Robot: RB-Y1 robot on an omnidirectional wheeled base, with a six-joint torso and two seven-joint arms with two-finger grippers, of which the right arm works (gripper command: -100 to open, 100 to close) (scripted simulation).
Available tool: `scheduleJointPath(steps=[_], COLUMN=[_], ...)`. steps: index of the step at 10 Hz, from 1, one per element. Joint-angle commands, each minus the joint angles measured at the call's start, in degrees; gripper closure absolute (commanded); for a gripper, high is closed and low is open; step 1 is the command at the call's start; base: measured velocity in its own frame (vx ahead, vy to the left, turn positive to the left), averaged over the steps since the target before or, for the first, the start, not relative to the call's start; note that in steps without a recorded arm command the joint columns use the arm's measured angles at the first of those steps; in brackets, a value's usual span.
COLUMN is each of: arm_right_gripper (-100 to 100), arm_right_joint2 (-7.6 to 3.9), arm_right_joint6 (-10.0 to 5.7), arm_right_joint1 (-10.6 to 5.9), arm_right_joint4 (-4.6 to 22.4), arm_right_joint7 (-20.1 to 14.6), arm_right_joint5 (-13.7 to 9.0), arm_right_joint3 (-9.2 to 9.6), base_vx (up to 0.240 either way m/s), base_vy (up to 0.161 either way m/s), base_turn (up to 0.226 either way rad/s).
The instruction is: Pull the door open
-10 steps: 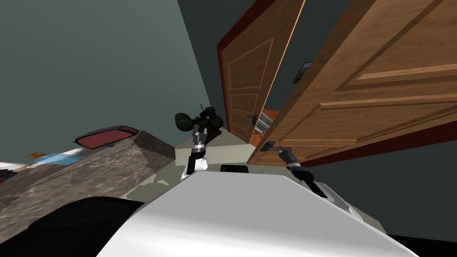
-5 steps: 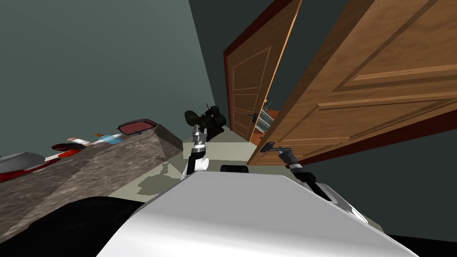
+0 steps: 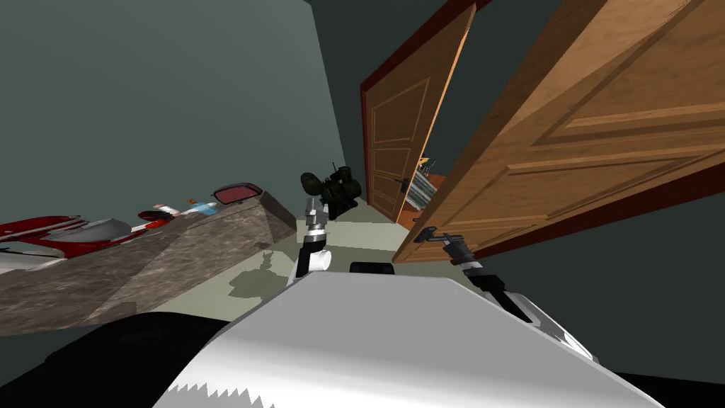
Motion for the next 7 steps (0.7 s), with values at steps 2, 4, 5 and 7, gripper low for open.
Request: scheduleJointPath(steps=[2,4,5,7], arm_right_gripper=[100,100,100,100], arm_right_joint2=[-0.45,-0.98,-1.25,-1.73], arm_right_joint6=[-1.65,-2.86,-3.46,-4.55], arm_right_joint1=[-0.13,-0.29,-0.36,-0.5], arm_right_joint4=[0.7,1.5,1.9,2.6], arm_right_joint7=[-0.5,-0.9,-1.1,-1.5], arm_right_joint5=[0.3,0.4,0.5,0.6], arm_right_joint3=[0.66,0.91,1.04,1.26], base_vx=[-0.197,-0.196,-0.218,-0.197], base_vy=[-0.082,-0.068,-0.045,-0.077], base_turn=[0.16,0.141,0.122,0.127])
